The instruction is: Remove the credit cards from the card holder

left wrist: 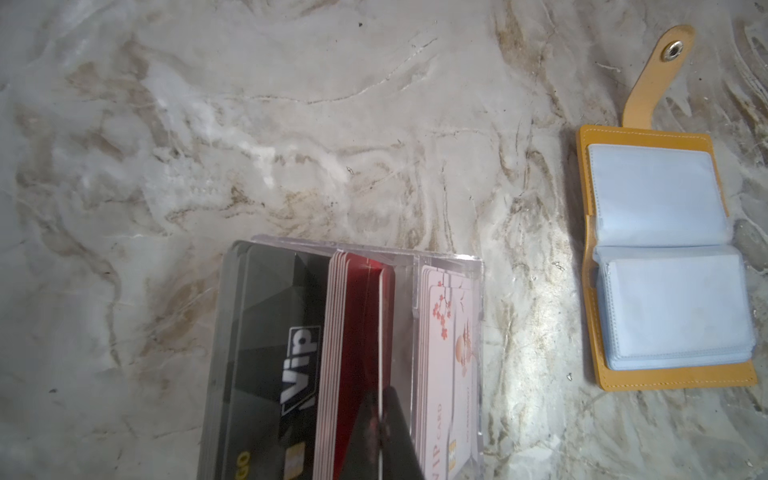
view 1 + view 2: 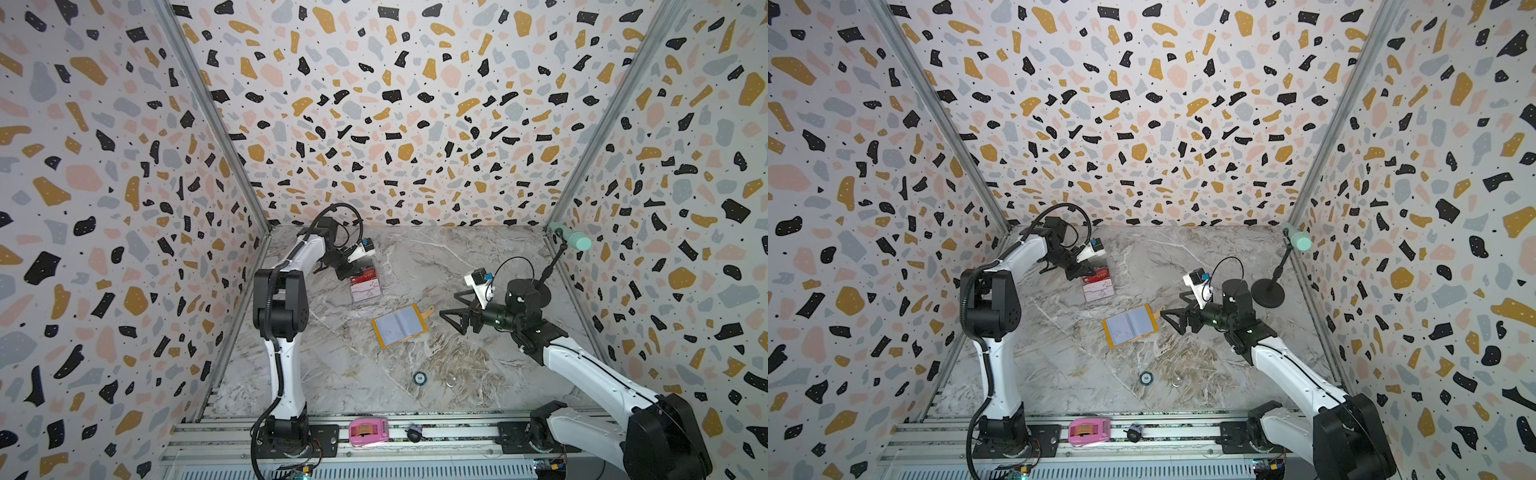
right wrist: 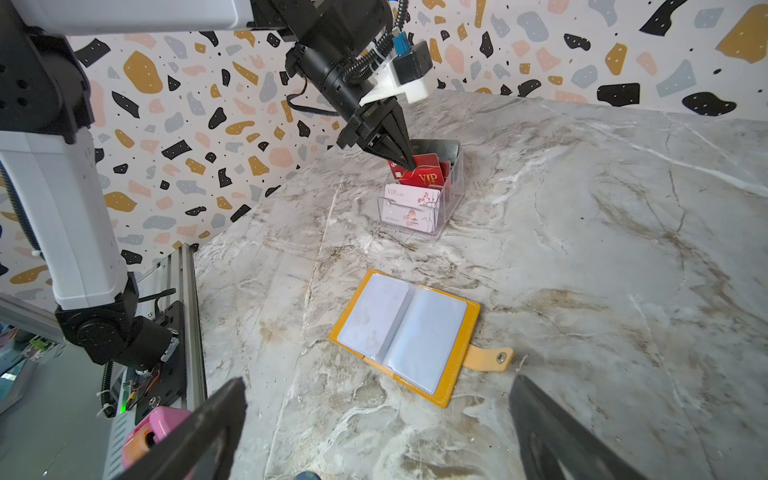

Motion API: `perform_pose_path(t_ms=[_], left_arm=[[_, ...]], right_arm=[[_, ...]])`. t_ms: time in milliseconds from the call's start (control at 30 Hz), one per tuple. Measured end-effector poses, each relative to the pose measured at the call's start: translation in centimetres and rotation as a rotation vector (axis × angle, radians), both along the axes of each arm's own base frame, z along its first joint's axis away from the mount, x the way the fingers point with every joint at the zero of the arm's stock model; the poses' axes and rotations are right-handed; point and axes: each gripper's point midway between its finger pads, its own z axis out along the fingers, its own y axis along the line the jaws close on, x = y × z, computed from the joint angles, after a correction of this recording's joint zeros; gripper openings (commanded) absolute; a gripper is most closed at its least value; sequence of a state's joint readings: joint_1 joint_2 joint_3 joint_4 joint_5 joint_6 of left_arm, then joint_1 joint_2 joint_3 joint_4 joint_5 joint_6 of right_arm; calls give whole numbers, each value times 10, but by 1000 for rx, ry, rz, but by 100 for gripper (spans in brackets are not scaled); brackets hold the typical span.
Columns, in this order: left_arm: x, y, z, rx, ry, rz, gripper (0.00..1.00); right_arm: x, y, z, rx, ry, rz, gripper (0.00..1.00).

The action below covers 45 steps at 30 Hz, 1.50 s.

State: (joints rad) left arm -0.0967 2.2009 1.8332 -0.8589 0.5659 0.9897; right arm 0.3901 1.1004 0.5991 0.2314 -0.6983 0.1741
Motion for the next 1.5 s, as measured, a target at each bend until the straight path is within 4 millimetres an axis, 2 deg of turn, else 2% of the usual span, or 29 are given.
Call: perform_pose_path(t_ms=[633, 833, 1233, 1367, 1500], left_arm=[[1, -10, -2, -1, -1, 3, 9], [3, -13, -1, -4, -3, 13, 19], [5, -15, 0, -12, 16, 57, 24], [6, -16, 3, -8, 9, 74, 26], [12, -12, 16, -1, -36, 116, 29]], right_arm=[[1, -1, -1, -3, -2, -9, 99], [1, -1, -1, -4, -2, -10, 99], [1, -1, -1, -4, -2, -10, 99], [1, -1, -2, -5, 1, -10, 99], [1, -1, -2, -5, 1, -10, 99]])
